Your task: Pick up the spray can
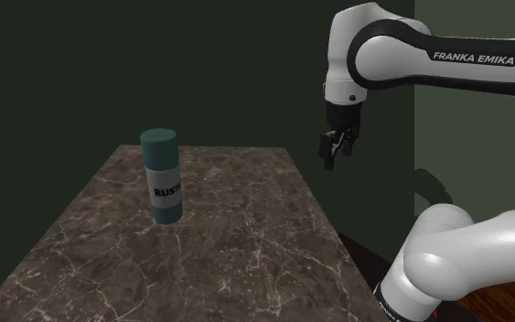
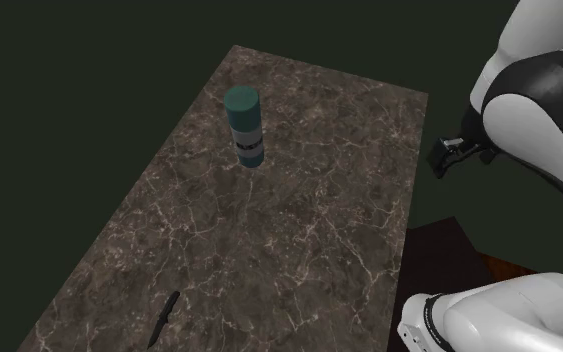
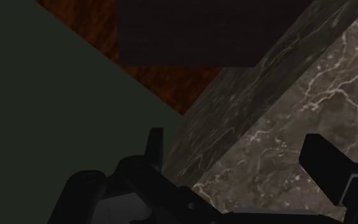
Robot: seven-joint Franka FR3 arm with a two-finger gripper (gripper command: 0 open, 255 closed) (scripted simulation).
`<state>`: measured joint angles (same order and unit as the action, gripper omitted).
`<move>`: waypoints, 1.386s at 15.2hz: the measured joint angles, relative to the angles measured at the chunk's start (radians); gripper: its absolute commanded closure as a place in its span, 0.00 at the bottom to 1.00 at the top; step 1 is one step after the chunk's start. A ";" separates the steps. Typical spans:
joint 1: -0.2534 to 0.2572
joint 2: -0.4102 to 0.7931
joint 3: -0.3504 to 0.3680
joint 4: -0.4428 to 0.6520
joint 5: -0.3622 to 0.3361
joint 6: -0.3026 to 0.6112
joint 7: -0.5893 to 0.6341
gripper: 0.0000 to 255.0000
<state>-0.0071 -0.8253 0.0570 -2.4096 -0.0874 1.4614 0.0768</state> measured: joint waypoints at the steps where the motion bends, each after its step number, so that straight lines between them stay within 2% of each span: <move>1: 0.000 0.000 0.000 0.000 0.000 0.000 0.000 0.00; 5: 0.015 0.058 0.053 0.054 0.050 0.010 0.064 0.00; 12: 0.038 0.216 0.175 0.223 0.139 0.023 0.216 0.00; 21: 0.050 0.468 0.326 0.517 0.173 0.019 0.423 0.00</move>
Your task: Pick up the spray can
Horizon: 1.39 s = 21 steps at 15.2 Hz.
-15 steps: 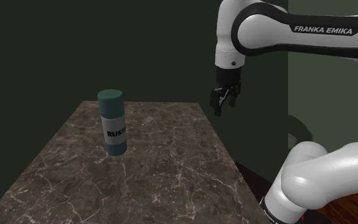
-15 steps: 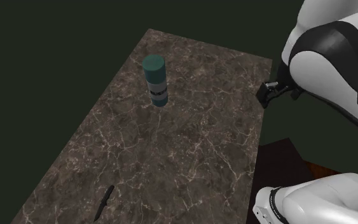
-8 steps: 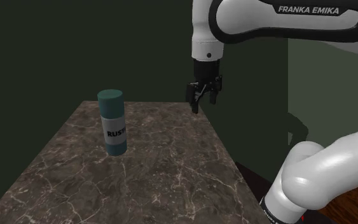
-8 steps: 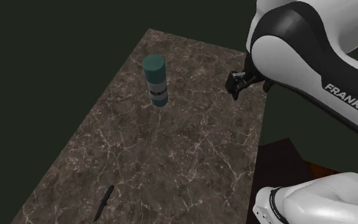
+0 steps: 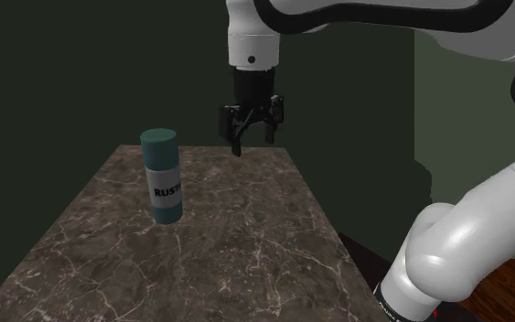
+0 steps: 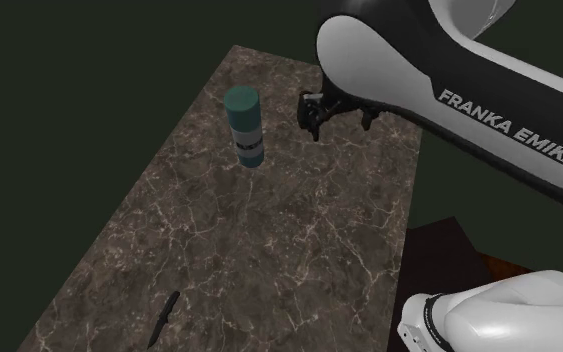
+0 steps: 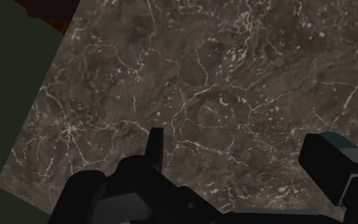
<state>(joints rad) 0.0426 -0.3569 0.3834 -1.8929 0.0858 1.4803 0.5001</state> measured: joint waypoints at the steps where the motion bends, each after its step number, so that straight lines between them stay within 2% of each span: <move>1: 0.001 0.031 0.017 0.039 -0.003 -0.004 0.024 0.00; 6: 0.017 0.226 0.105 0.276 -0.052 -0.036 0.156 0.00; 9: 0.045 0.345 0.154 0.422 -0.102 -0.065 0.239 0.00; 11: 0.078 0.440 0.183 0.541 -0.150 -0.096 0.296 0.00; 14: 0.156 0.594 0.213 0.753 -0.238 -0.167 0.374 0.00; 16: 0.160 0.604 0.213 0.753 -0.244 -0.156 0.382 0.00; 21: 0.135 0.563 0.210 0.635 -0.219 -0.068 0.375 0.00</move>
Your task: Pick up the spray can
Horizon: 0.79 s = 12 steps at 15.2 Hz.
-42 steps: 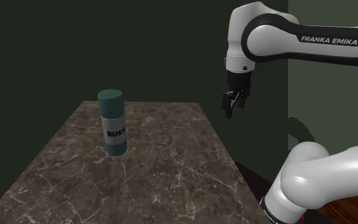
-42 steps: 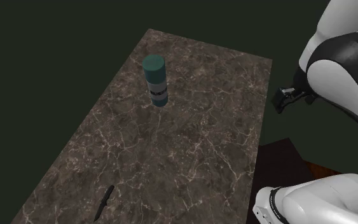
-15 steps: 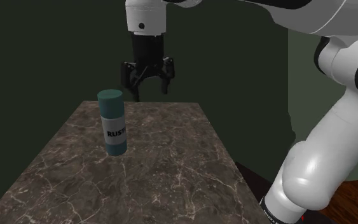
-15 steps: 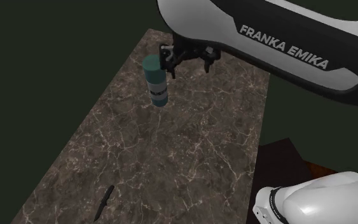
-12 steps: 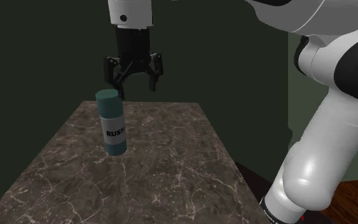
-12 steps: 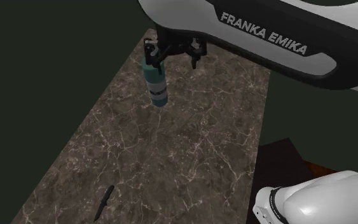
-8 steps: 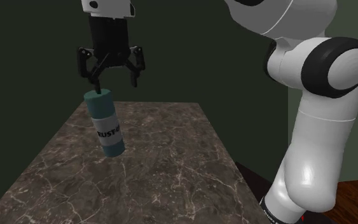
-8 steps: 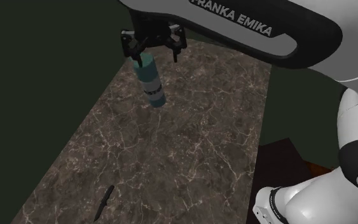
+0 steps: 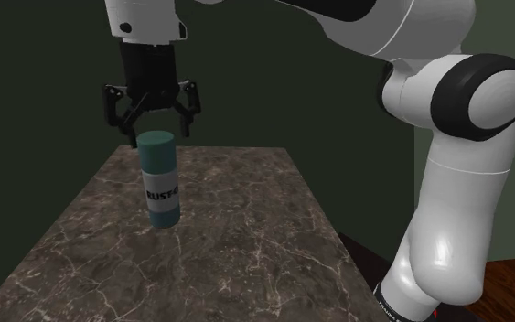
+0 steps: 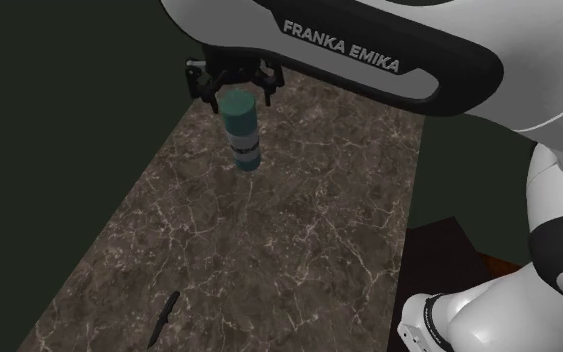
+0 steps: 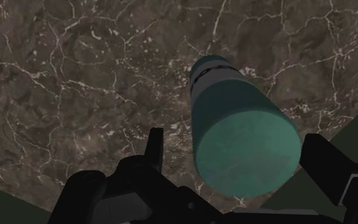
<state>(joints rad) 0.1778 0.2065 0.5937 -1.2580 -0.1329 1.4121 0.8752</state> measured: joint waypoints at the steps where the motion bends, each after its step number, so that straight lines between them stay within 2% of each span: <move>1: -0.003 -0.005 0.000 -0.015 0.003 0.009 -0.001 0.00; 2: -0.005 -0.010 -0.001 -0.026 0.006 0.016 -0.002 1.00; 12: -0.009 -0.017 -0.002 -0.039 0.010 0.024 -0.004 1.00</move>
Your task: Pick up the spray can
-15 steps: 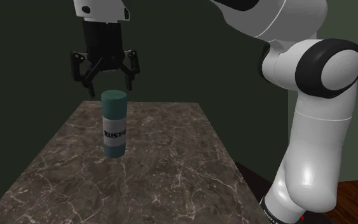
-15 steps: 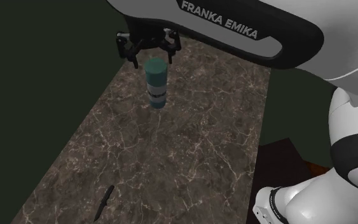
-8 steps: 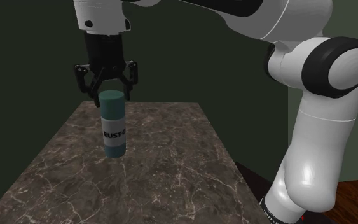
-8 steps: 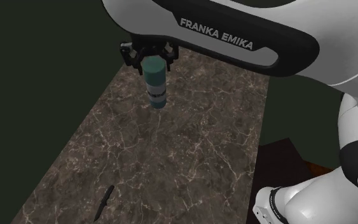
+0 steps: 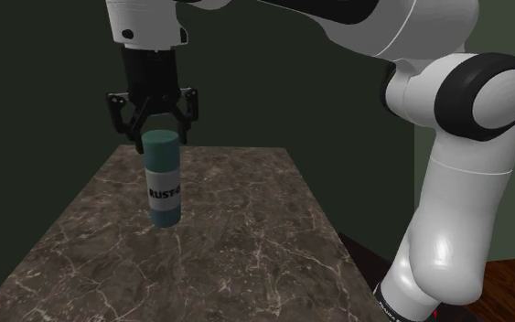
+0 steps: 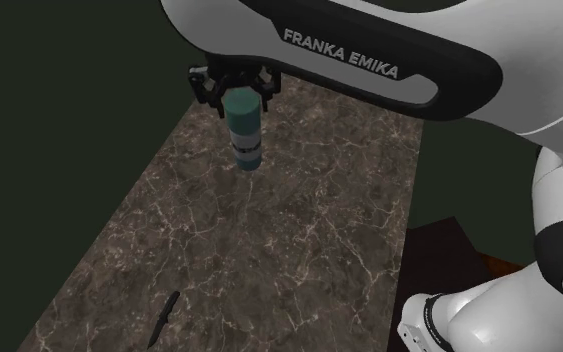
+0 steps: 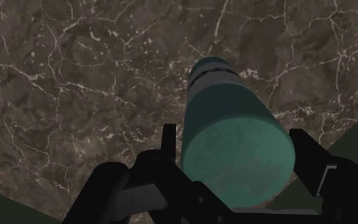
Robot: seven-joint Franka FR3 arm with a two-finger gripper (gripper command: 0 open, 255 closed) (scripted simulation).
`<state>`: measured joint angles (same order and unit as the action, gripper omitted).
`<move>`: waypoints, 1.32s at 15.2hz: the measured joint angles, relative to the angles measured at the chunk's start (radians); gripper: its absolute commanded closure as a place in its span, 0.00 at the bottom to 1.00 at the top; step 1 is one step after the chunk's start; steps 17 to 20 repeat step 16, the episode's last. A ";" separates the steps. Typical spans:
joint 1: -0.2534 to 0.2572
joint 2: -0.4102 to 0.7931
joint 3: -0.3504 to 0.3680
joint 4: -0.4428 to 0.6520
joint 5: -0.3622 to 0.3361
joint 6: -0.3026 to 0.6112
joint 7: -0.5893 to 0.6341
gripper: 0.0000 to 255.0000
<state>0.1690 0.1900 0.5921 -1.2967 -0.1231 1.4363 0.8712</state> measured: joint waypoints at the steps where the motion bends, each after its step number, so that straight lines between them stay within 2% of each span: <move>1: 0.003 0.005 0.000 0.011 -0.003 -0.008 0.002 1.00; 10: 0.062 0.098 0.008 0.249 -0.061 -0.168 0.021 1.00; 16: 0.163 0.223 0.003 0.529 -0.146 -0.330 0.030 1.00; 20: 0.163 0.223 0.003 0.529 -0.146 -0.330 0.030 1.00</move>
